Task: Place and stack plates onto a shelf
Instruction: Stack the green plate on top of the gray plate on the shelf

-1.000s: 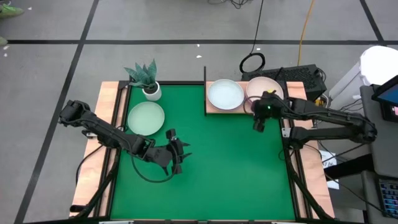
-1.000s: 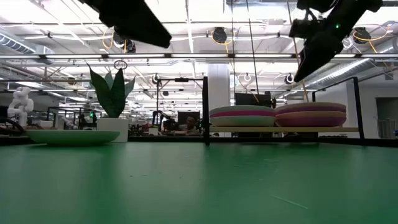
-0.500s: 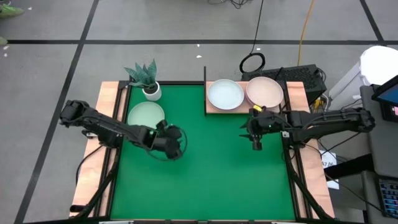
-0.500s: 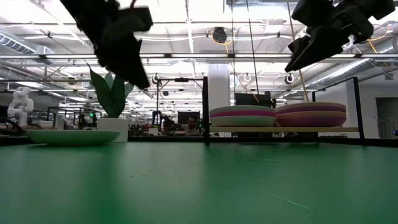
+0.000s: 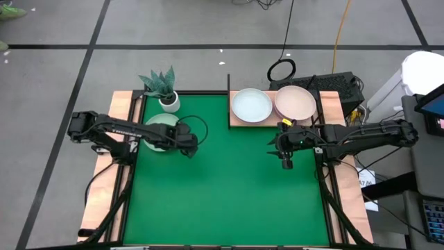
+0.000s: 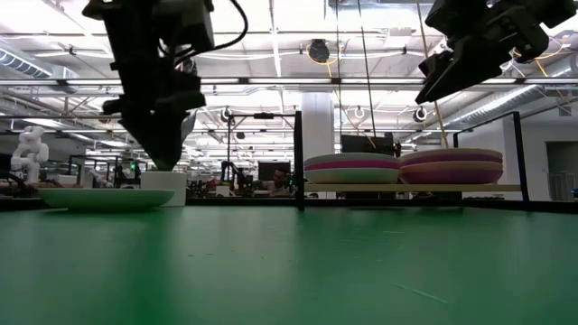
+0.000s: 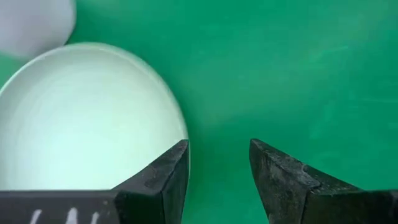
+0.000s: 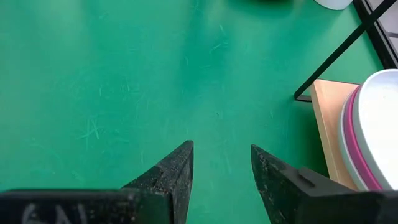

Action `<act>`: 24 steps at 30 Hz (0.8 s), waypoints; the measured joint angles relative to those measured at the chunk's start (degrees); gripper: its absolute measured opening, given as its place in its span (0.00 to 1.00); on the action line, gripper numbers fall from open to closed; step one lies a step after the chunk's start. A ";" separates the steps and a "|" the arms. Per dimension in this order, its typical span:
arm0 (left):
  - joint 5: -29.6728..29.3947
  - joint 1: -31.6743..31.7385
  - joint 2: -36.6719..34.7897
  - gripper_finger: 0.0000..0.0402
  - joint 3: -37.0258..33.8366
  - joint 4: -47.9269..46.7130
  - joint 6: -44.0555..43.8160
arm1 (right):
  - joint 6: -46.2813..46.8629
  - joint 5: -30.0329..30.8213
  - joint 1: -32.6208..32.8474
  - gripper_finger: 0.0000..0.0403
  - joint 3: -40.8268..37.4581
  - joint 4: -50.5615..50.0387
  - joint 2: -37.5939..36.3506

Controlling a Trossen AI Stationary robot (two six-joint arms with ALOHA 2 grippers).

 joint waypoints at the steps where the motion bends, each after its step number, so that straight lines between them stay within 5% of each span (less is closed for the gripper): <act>1: -0.01 0.08 0.00 0.43 0.00 -1.17 -1.12 | 0.00 0.00 0.00 0.35 0.00 0.00 0.00; 24: -1.89 0.43 9.76 0.43 -0.04 -3.39 -1.36 | -0.31 0.09 0.15 0.35 -0.02 -1.34 0.00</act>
